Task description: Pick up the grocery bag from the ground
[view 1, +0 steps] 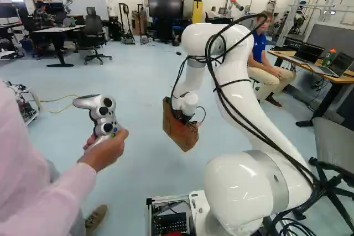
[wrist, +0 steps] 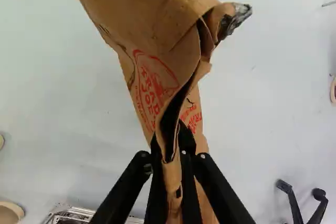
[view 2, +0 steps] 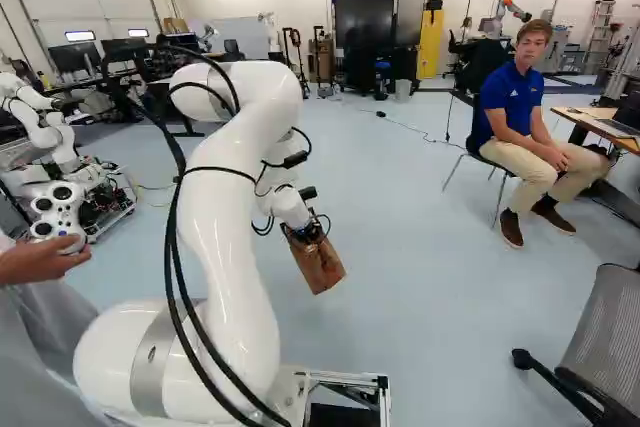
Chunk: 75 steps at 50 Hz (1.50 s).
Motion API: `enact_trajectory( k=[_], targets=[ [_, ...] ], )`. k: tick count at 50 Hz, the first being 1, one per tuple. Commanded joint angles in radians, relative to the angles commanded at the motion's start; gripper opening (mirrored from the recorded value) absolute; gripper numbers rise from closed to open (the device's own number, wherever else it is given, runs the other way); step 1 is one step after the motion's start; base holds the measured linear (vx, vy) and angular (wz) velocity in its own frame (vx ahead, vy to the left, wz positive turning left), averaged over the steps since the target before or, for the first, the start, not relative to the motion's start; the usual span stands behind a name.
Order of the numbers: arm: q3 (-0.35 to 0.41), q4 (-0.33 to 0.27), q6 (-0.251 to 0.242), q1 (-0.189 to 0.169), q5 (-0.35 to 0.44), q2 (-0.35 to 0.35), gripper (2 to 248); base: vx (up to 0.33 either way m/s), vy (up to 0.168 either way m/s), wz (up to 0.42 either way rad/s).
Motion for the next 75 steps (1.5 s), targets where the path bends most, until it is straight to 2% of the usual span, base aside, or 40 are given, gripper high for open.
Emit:
enact_trajectory(
  k=[33,75],
  targets=[
    [0.133,0.0,0.0,0.0,0.0,0.229,24,0.0,0.0,0.0],
    [0.261,0.0,0.0,0.0,0.0,0.512,24,0.0,0.0,0.0]
  ],
)
